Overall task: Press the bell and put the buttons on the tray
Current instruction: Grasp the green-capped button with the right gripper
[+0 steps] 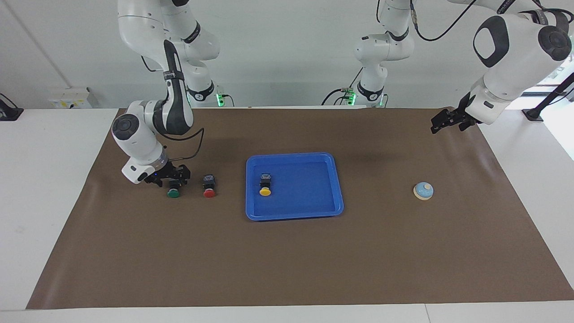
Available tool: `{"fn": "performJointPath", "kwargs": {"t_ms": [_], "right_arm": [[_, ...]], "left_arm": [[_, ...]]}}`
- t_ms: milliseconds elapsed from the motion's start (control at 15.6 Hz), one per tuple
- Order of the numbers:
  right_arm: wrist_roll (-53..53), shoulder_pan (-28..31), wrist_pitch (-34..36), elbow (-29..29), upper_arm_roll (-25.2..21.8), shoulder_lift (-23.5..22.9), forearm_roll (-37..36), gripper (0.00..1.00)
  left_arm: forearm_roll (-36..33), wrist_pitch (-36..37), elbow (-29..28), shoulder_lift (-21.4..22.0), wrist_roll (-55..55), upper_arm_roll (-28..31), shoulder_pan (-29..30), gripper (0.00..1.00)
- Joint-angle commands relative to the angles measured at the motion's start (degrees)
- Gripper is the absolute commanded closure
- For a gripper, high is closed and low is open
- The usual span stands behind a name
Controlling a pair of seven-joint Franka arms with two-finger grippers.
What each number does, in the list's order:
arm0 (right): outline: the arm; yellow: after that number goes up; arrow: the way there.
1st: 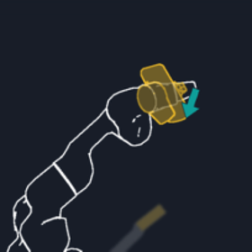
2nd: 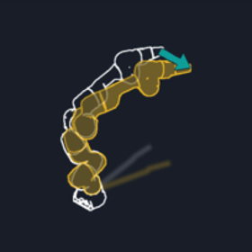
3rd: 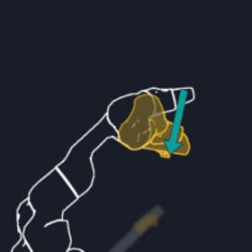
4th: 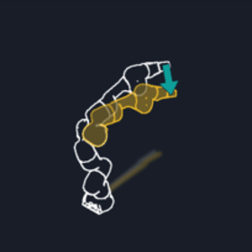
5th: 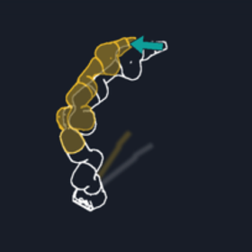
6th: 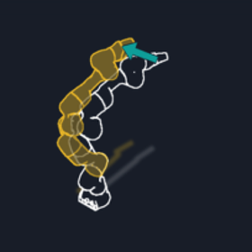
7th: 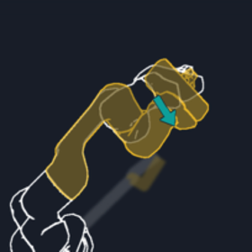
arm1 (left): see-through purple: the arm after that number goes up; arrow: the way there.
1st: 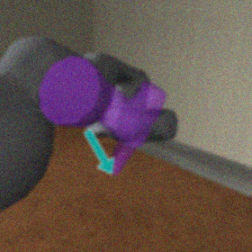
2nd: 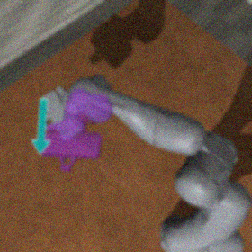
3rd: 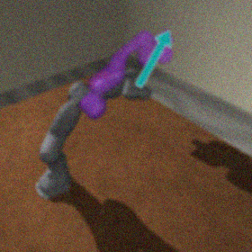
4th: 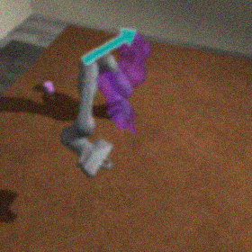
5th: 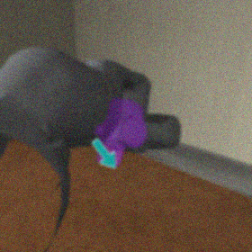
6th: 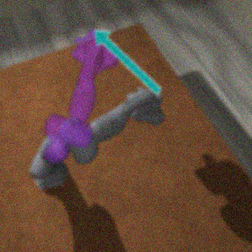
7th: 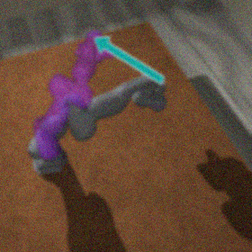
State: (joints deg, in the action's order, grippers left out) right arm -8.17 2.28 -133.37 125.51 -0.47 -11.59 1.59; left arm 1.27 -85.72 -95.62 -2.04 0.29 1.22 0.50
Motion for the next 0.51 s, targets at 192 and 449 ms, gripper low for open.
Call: {"fn": "performJointPath", "kwargs": {"t_ms": [192, 449], "right_arm": [[-0.53, -0.09, 2.92, -2.89, 0.55, 1.75, 0.17, 1.00], [4.72, -6.74, 13.21, -13.96, 1.35, 0.52, 0.69, 1.00]], "left_arm": [[-0.04, -0.42, -1.58, 1.60, -0.20, 0.19, -0.24, 0.00], [0.04, -0.42, -1.58, 1.60, -0.20, 0.19, -0.24, 0.00]]}}
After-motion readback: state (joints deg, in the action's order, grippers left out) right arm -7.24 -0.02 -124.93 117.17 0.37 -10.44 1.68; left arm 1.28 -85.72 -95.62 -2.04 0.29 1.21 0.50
